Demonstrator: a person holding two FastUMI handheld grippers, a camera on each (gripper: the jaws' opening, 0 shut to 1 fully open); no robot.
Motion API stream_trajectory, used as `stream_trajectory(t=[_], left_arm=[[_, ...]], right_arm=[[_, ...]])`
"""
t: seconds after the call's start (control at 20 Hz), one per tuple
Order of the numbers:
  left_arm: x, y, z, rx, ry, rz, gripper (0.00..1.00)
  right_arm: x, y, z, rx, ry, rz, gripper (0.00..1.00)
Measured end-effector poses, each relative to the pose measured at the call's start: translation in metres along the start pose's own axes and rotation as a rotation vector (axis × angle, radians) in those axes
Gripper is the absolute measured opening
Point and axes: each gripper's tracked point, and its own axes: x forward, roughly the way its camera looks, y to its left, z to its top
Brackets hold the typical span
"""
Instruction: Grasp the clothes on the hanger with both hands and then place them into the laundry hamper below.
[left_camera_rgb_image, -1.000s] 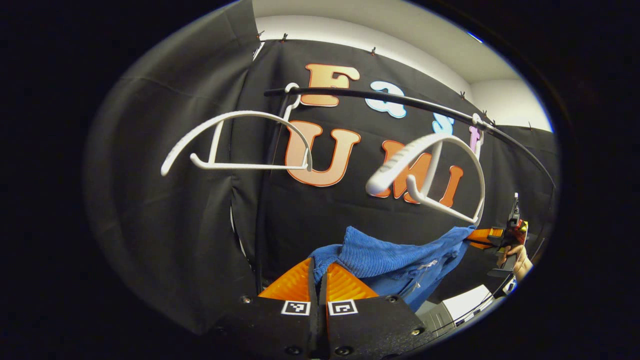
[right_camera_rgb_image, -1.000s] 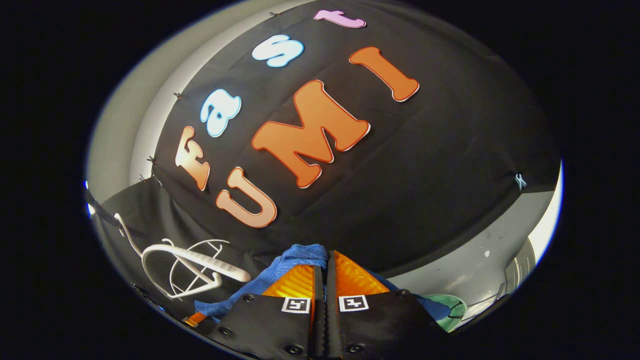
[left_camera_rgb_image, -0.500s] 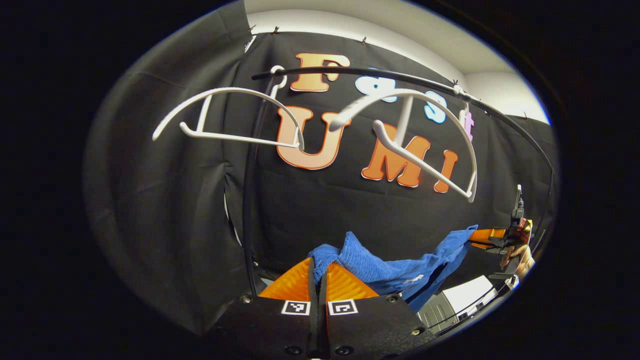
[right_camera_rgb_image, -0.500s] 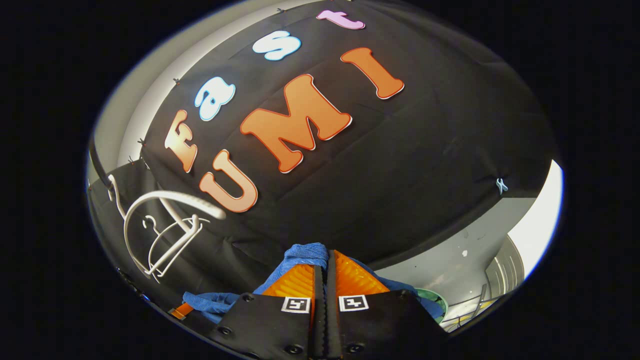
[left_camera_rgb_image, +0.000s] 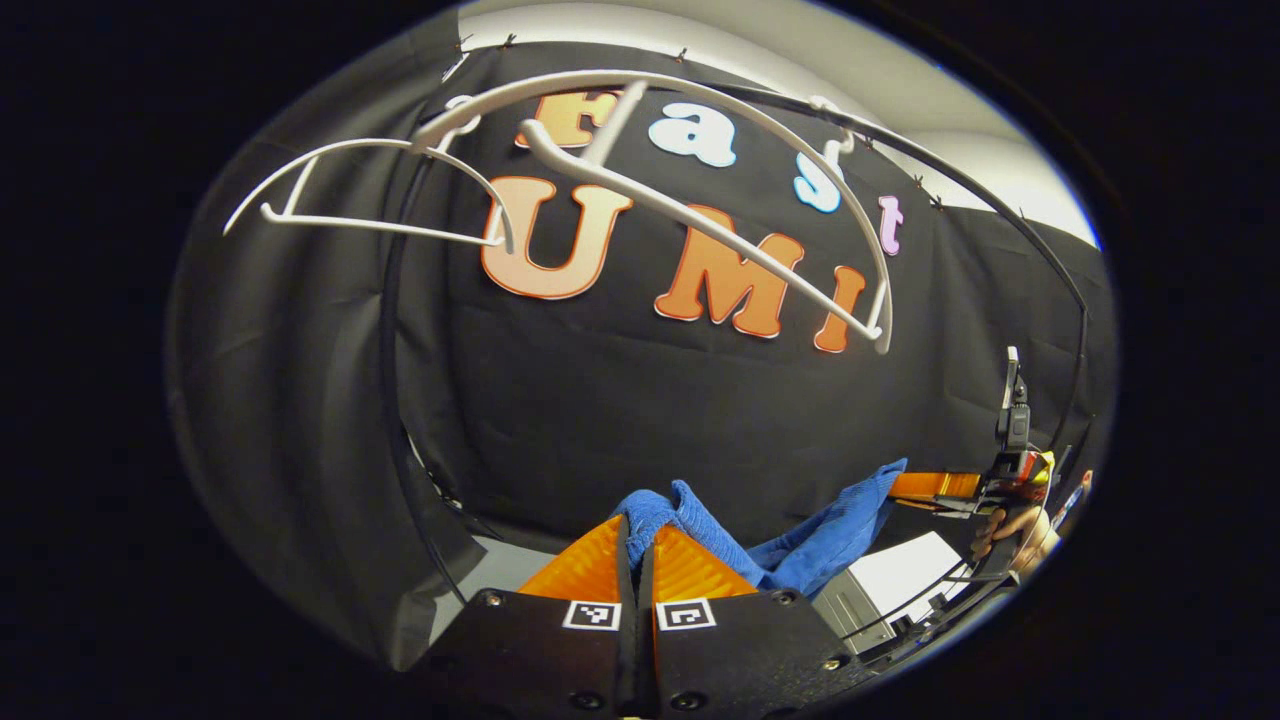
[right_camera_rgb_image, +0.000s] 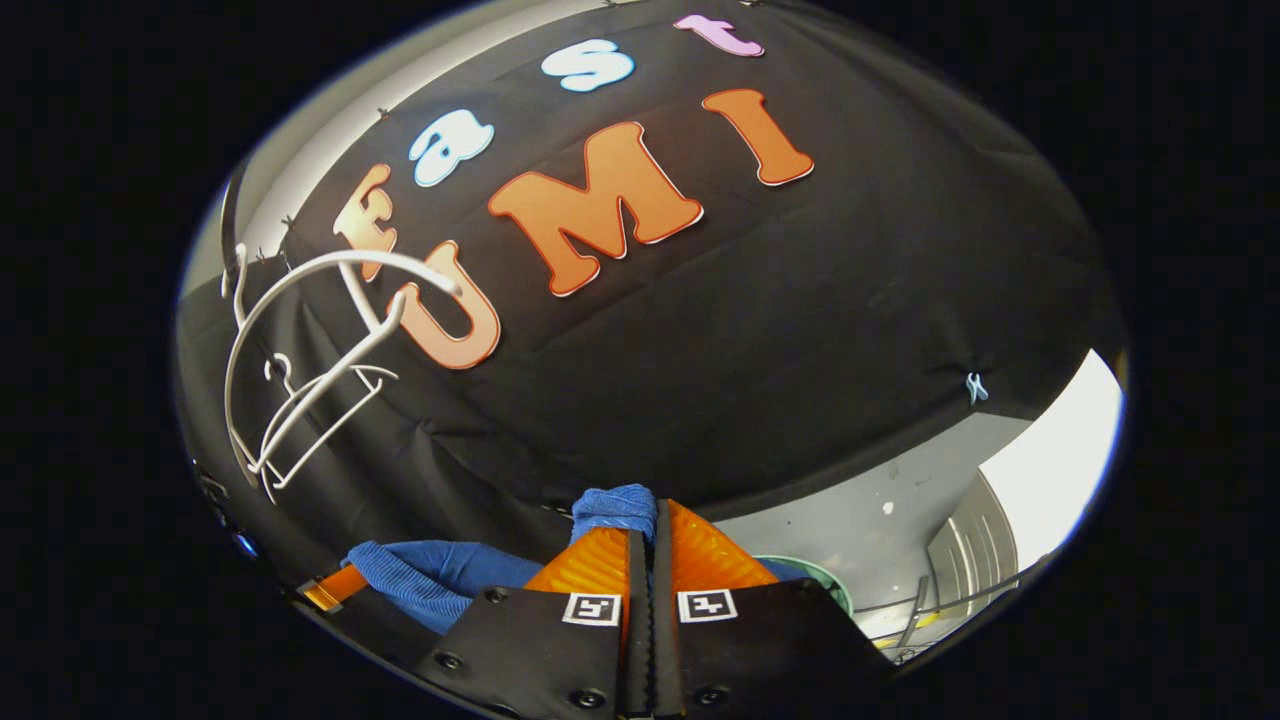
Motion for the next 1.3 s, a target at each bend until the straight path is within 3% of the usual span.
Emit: stream_trajectory(t=[0.3,0.65,1.3], left_arm=[[0.029,-0.045,-0.042,-0.002,0.088,-0.057,0.0],[0.045,-0.062,-0.083,-0.01,0.177,-0.075,0.0],[0.088,-0.062,-0.193,0.01,0.428,-0.001,0.0]], right_arm=[[-0.004,-0.005,-0.036,-0.074,0.035,-0.043,0.07],[-0.004,-0.016,-0.073,-0.098,0.08,-0.085,0.08],[0.042,-0.077,-0.154,-0.197,0.248,-0.224,0.08]])
